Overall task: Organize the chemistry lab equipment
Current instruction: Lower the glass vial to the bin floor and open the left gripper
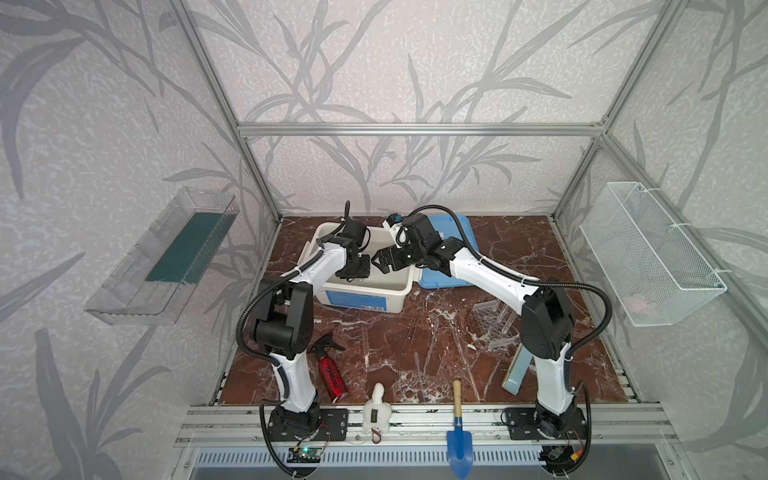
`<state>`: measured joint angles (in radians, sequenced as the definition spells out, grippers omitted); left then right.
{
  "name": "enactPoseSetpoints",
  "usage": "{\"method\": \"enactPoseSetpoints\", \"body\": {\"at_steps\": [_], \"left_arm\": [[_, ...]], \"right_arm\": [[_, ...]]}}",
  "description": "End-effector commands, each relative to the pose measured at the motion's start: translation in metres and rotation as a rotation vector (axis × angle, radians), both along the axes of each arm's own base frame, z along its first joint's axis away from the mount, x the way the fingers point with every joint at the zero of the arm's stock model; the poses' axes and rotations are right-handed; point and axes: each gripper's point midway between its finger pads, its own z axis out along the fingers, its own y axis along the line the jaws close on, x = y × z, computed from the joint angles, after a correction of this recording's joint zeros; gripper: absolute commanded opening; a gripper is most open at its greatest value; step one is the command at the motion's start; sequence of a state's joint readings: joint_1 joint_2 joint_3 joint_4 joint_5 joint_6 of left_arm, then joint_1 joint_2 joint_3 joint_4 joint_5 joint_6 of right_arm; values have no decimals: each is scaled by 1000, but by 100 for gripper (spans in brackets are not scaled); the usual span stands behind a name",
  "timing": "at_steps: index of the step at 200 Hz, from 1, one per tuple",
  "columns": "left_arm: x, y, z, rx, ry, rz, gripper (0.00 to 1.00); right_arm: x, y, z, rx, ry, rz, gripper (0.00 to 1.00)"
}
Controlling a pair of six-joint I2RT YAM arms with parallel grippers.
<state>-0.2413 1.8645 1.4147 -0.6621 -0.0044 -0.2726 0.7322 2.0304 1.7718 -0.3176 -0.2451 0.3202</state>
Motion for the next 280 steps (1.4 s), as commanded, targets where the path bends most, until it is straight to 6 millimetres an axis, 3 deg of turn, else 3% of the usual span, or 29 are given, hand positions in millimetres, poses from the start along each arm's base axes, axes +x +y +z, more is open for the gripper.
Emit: {"method": "enactPoseSetpoints", "body": {"at_steps": [1, 126, 209, 280], "left_arm": [[14, 6, 4, 31, -38, 23, 14], [6, 8, -41, 51, 66, 35, 20], [4, 4, -49, 23, 67, 44, 22], [11, 5, -14, 26, 6, 45, 56]], "right_arm": [[-6, -13, -52, -99, 122, -13, 92], [-7, -12, -45, -90, 115, 1, 92], [-7, -12, -33, -73, 100, 3, 92], [-10, -11, 2, -26, 60, 13, 92]]}}
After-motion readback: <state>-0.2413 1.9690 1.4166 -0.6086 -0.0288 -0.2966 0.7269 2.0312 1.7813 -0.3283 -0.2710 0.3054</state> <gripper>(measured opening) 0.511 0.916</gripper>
